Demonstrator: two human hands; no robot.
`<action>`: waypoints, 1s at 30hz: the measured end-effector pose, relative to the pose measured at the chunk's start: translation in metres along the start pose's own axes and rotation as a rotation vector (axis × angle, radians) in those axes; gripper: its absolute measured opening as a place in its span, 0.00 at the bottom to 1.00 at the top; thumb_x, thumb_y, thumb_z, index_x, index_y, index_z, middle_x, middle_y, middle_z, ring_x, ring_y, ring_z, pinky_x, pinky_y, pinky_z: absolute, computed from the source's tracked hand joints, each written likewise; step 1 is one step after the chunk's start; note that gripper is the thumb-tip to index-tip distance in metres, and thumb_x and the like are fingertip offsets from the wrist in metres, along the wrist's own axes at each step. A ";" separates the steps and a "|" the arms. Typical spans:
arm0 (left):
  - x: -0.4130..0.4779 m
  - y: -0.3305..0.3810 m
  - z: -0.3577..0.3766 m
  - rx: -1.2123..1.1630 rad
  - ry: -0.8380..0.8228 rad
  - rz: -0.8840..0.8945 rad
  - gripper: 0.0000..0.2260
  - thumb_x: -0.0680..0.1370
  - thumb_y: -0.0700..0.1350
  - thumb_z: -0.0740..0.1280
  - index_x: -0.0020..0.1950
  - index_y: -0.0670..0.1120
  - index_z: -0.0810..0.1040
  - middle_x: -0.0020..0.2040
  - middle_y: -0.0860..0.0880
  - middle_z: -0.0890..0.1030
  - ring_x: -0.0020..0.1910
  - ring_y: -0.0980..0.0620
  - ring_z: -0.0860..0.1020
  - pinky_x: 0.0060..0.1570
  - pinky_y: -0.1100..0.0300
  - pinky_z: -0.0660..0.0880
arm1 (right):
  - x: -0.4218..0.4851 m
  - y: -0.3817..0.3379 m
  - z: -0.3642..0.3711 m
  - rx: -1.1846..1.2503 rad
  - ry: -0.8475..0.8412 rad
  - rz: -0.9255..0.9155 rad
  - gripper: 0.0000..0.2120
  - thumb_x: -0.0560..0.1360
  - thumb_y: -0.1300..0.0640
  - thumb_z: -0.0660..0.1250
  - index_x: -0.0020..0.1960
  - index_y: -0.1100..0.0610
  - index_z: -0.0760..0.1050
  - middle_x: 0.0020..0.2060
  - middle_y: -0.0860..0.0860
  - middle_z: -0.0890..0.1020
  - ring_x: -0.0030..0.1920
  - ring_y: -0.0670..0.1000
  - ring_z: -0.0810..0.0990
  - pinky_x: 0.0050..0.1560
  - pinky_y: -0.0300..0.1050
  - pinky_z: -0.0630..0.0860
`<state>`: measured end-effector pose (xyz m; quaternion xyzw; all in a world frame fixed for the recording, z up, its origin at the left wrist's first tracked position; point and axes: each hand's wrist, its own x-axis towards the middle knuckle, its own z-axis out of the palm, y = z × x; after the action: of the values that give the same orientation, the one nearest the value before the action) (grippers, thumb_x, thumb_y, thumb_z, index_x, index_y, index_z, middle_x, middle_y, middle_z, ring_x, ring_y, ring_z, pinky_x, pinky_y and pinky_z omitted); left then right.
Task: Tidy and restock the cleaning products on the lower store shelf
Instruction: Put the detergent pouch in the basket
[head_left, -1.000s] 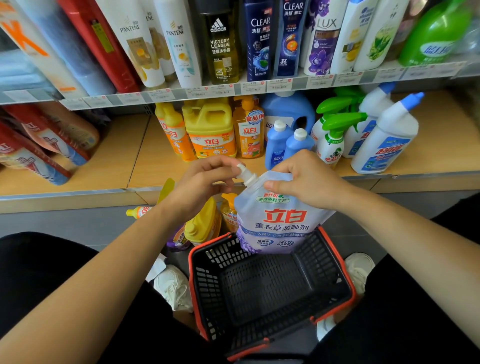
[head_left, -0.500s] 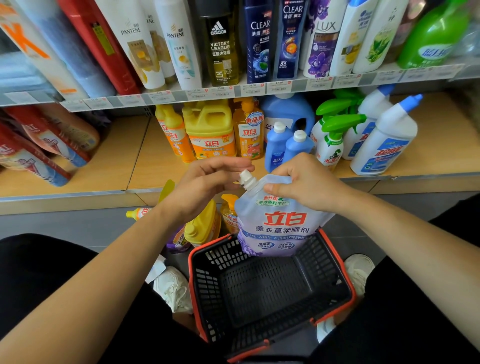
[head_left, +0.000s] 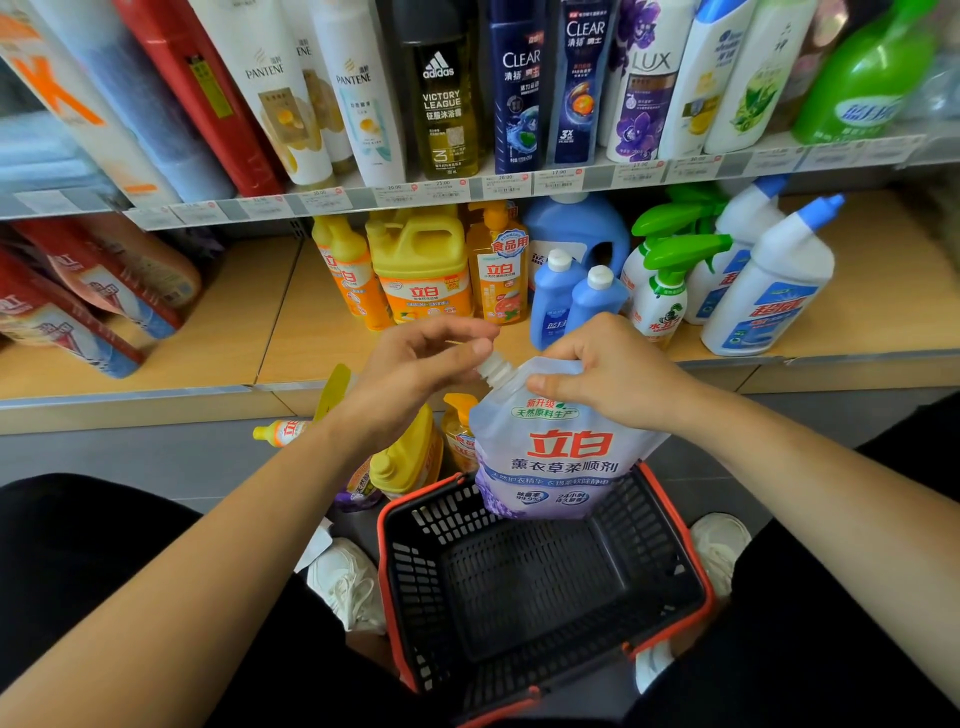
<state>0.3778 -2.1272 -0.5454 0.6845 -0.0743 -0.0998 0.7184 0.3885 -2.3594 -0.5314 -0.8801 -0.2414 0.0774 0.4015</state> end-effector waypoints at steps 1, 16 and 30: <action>0.000 -0.001 0.001 0.048 0.018 0.015 0.09 0.73 0.43 0.76 0.53 0.44 0.84 0.48 0.49 0.85 0.46 0.54 0.82 0.46 0.61 0.79 | 0.000 0.000 0.000 0.003 -0.001 0.001 0.19 0.76 0.54 0.73 0.27 0.53 0.74 0.19 0.42 0.68 0.23 0.41 0.66 0.26 0.35 0.61; -0.001 0.002 -0.006 0.094 -0.041 0.053 0.16 0.71 0.38 0.67 0.58 0.40 0.83 0.59 0.42 0.84 0.60 0.45 0.81 0.56 0.52 0.79 | 0.000 -0.001 0.001 -0.019 0.007 0.005 0.22 0.76 0.53 0.73 0.27 0.59 0.72 0.19 0.44 0.67 0.23 0.43 0.65 0.27 0.36 0.61; -0.002 0.001 -0.005 0.228 -0.033 0.098 0.10 0.73 0.33 0.73 0.54 0.39 0.84 0.51 0.43 0.86 0.51 0.49 0.84 0.46 0.58 0.80 | 0.000 0.000 0.002 -0.021 -0.013 0.006 0.18 0.75 0.52 0.73 0.31 0.61 0.78 0.21 0.45 0.67 0.24 0.44 0.65 0.27 0.38 0.59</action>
<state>0.3769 -2.1222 -0.5441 0.7554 -0.1303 -0.0668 0.6387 0.3879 -2.3578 -0.5332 -0.8843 -0.2423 0.0819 0.3906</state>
